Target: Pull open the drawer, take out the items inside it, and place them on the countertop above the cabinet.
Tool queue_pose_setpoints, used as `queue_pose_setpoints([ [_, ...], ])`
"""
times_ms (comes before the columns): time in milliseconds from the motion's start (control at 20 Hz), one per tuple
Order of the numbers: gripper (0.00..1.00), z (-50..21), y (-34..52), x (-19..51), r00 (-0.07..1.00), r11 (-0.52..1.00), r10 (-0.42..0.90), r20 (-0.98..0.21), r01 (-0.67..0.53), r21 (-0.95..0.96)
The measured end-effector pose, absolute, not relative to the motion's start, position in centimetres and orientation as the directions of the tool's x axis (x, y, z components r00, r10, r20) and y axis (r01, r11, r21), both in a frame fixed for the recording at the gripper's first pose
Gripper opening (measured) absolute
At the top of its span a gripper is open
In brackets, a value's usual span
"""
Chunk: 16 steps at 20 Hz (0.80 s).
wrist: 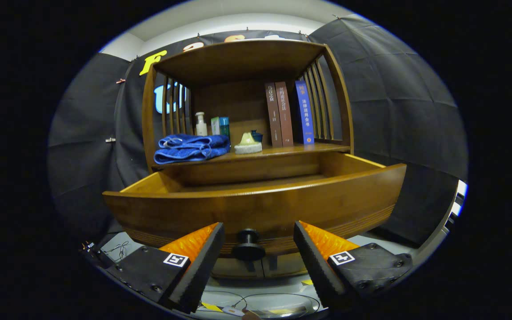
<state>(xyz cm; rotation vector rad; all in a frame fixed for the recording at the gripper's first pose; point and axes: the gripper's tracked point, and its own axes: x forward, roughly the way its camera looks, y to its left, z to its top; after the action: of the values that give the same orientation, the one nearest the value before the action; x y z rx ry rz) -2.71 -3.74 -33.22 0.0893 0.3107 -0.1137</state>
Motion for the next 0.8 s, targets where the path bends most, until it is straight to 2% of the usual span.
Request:
queue_pose_setpoints([
  [500, 1.00, -33.8, -3.3, -1.6, 0.940, 0.994, -0.070, -0.334, 0.094, 0.055],
  [800, 1.00, -33.1, -4.0, 1.8, 0.945, 0.994, -0.074, -0.320, 0.095, 0.050],
])
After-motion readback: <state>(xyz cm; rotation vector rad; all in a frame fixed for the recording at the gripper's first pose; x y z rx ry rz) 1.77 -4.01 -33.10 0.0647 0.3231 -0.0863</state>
